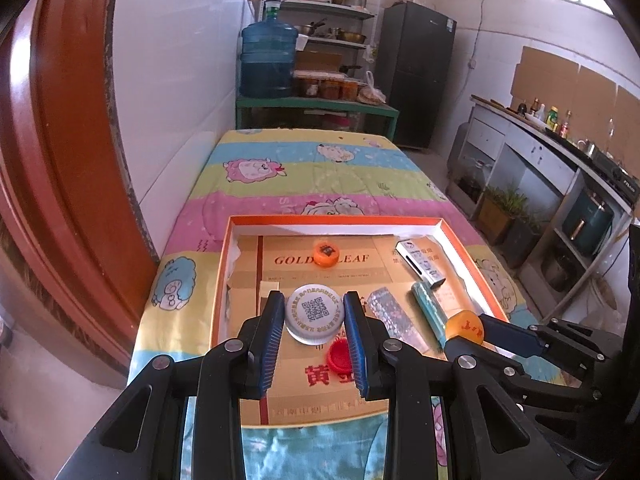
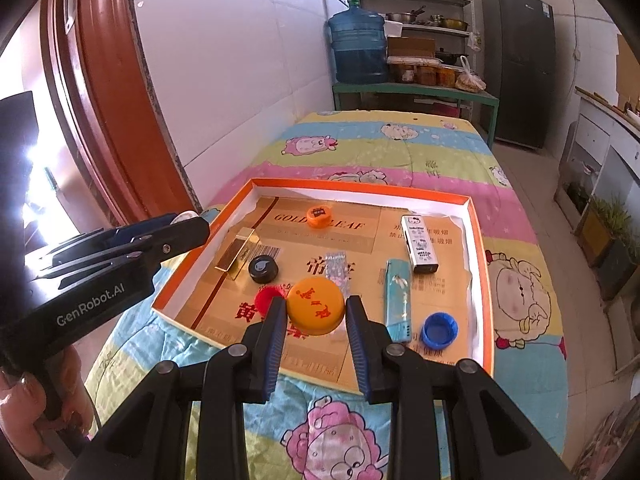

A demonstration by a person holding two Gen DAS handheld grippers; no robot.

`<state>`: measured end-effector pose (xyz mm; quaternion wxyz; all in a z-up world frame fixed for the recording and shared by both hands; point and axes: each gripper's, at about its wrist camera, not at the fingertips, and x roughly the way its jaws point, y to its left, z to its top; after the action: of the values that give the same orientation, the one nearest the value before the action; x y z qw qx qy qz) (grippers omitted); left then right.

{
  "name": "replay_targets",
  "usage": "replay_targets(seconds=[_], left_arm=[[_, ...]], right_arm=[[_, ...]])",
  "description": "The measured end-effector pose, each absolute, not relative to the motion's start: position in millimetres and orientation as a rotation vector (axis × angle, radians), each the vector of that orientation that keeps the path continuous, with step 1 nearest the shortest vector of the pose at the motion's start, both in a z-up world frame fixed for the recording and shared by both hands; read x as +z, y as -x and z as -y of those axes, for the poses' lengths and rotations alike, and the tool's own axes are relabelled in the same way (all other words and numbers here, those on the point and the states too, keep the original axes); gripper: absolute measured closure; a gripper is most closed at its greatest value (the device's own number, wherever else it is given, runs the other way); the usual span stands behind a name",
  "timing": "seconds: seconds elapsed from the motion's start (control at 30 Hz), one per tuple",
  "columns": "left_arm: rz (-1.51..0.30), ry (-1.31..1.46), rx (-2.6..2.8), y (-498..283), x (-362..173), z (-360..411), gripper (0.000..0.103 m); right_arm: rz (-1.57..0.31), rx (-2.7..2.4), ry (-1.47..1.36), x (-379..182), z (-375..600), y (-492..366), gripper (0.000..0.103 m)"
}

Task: Organize rigid objects
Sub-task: 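Carry the white cap and yellow cap with both tools over the GOLDENLEAF box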

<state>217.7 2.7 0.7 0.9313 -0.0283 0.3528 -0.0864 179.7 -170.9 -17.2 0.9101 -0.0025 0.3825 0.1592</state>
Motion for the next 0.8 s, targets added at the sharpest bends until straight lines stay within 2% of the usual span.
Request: replay_targets(seconds=[0.8], left_arm=[[-0.74, 0.052, -0.196, -268.5, -2.8, 15.6, 0.072]], right_arm=[[-0.808, 0.308, -0.004, -23.3, 181.5, -226.8, 0.072]])
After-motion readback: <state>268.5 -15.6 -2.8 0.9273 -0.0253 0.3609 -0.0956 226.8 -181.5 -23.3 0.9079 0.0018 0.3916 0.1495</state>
